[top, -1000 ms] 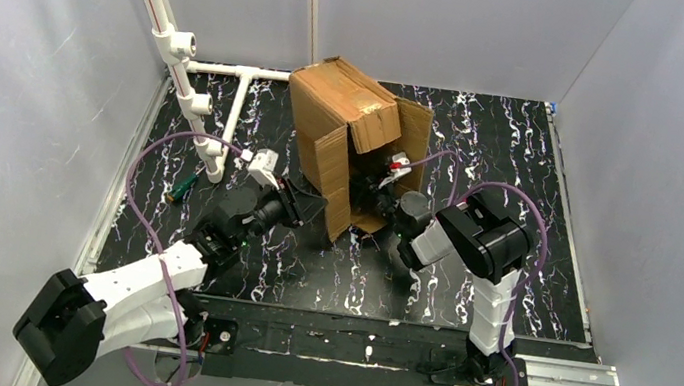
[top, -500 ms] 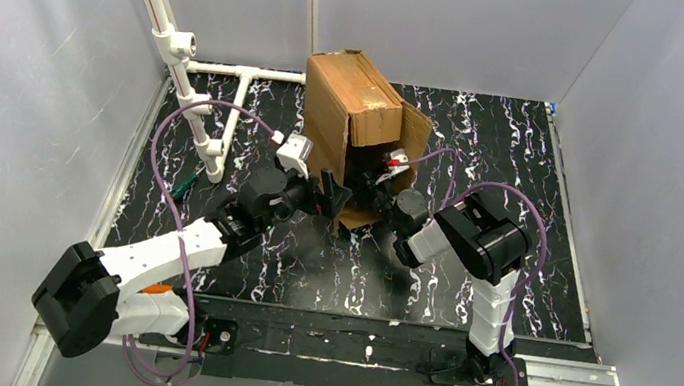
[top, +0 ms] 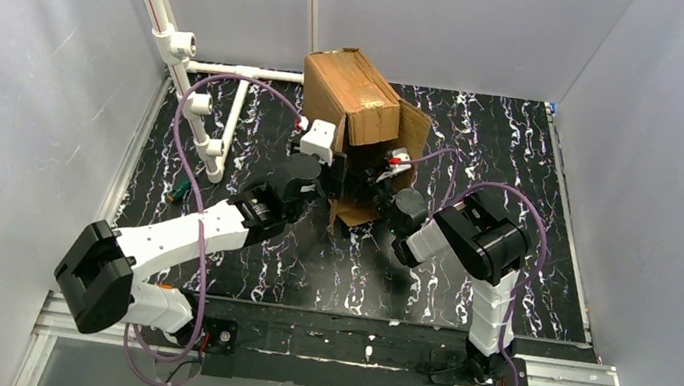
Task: Unpack the express box
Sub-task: Pick up the product from the express box.
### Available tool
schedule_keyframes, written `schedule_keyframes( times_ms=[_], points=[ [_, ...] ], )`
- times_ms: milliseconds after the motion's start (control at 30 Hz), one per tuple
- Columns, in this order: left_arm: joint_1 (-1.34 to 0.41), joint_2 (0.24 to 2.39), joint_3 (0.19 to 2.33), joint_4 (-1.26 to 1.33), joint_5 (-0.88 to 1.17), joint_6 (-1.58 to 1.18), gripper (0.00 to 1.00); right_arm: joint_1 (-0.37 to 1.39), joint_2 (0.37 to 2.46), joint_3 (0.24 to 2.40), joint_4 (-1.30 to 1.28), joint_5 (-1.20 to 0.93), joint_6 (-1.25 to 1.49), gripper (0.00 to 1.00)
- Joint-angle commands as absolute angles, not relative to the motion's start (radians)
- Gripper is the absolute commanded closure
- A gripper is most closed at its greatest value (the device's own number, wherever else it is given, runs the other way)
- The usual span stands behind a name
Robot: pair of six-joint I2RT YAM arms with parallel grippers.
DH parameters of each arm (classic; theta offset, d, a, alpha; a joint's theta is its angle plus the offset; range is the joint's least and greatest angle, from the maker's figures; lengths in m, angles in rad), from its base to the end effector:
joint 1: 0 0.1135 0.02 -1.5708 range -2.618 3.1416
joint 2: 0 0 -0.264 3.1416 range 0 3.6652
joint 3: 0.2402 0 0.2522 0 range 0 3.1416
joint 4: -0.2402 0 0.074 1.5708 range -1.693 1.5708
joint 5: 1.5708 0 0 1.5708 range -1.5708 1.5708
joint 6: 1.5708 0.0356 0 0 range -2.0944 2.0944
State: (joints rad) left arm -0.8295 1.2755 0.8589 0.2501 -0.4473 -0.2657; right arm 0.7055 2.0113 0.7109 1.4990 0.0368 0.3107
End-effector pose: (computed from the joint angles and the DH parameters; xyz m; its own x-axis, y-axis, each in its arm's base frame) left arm 0.2113 -0.2080 0.3042 -0.2070 -0.1245 -0.9704 0.3344 0.9231 -0.1898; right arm 0.2774 0.2345 0.1539 -0.0467 0.3615 -0.9312 -0.6367 0.7075 0.3066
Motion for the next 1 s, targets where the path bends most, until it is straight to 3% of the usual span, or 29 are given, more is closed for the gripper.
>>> schedule_keyframes(
  times_ms=[0,67,233,300,400,533,767,867,967],
  points=[
    [-0.838,1.308,0.933,0.206,-0.551,-0.156,0.46,0.713,1.993,0.732,1.578,0.128,0.301,0.55],
    [-0.839,1.329,0.963,0.208,-0.553,-0.088,0.5,0.713,2.012,0.751,1.562,0.179,0.297,0.54],
    [-0.838,1.314,1.009,0.238,-0.464,0.076,0.81,0.71,2.095,0.847,1.538,0.218,0.287,0.5],
    [-0.838,1.297,1.036,0.242,-0.432,0.129,0.92,0.711,2.125,0.871,1.538,0.261,0.287,0.44],
    [-0.838,1.276,1.067,0.253,-0.383,0.207,1.0,0.709,2.151,0.908,1.519,0.295,0.298,0.32],
    [-0.838,1.256,1.062,0.328,-0.301,0.289,1.0,0.707,2.168,0.944,1.502,0.326,0.42,0.16],
    [-0.828,1.208,1.083,0.379,-0.106,0.279,1.0,0.688,2.161,1.028,1.622,0.31,0.676,0.11],
    [-0.813,1.214,1.08,0.385,-0.118,0.351,1.0,0.68,2.181,1.143,1.513,0.319,0.754,0.09],
    [-0.792,1.198,1.093,0.382,-0.105,0.348,1.0,0.644,2.229,1.177,1.609,0.296,0.909,0.09]
  ],
)
